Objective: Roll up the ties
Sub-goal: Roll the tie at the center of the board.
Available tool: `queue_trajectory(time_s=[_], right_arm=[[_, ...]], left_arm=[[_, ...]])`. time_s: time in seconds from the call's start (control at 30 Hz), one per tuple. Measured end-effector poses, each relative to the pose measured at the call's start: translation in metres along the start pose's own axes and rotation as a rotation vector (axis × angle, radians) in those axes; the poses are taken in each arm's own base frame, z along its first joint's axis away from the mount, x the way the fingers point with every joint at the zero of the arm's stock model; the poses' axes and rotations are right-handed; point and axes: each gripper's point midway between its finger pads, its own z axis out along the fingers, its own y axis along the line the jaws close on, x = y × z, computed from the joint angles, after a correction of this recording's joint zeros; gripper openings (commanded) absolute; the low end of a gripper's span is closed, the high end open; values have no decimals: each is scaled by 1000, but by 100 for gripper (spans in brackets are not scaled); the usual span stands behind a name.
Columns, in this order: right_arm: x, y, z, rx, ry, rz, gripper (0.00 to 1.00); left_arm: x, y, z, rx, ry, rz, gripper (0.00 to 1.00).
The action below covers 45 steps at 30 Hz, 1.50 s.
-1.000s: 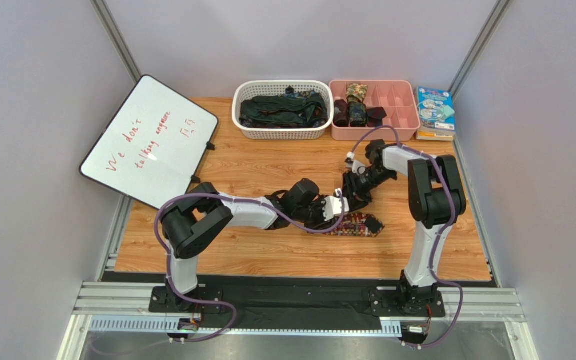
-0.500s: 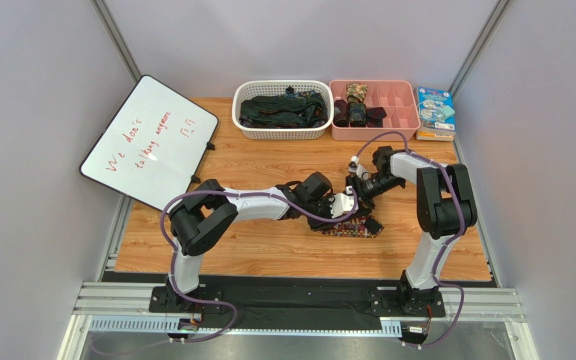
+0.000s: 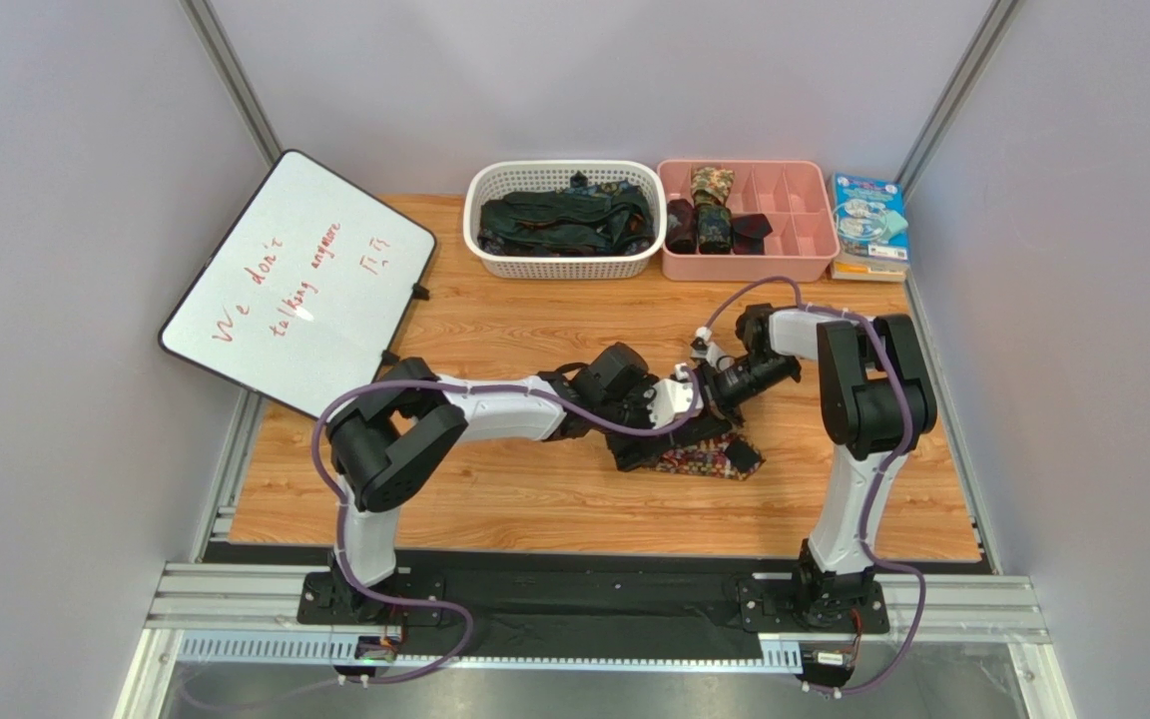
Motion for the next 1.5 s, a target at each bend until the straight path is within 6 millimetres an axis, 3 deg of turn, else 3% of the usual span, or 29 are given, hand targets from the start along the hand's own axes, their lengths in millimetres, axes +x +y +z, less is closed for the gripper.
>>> queue_trajectory(time_s=[0.17,0.3,0.43,0.57,0.67,0.77,1.0,1.2,1.27,1.33,1.37,1.47,1.5], right_arm=[[2,-14,-2,82,6,36,0],[4,-22,-4,136,15,71,0],[5,-26,-4,197,31,80,0],[3,-23,0,257,66,62,0],[2,-21,6,274,107,72,0],[1,-19,8,295,129,66,0],[-3,-15,13,329,159,40,0],[0,-11,20,330,177,23,0],[0,-8,24,322,185,11,0],[-1,-4,30,312,194,-2,0],[-2,-2,32,309,196,-8,0],[-3,1,35,305,202,-22,0],[-3,1,35,300,203,-25,0]], left_arm=[[13,-7,-16,11,-58,-39,82],[11,-13,-17,36,-114,-66,83],[-5,-15,-16,50,-199,-73,94],[-31,-11,-17,48,-304,-38,95],[-39,-10,-13,52,-351,1,90],[-35,-11,-8,62,-357,34,89],[5,-24,-4,82,-323,81,84],[4,-22,-6,63,-337,92,82],[3,-21,-6,56,-339,92,78],[3,-20,-6,49,-341,92,62],[2,-19,-6,44,-342,90,40],[3,-14,-6,22,-336,84,21],[3,-14,-6,22,-332,86,19]])
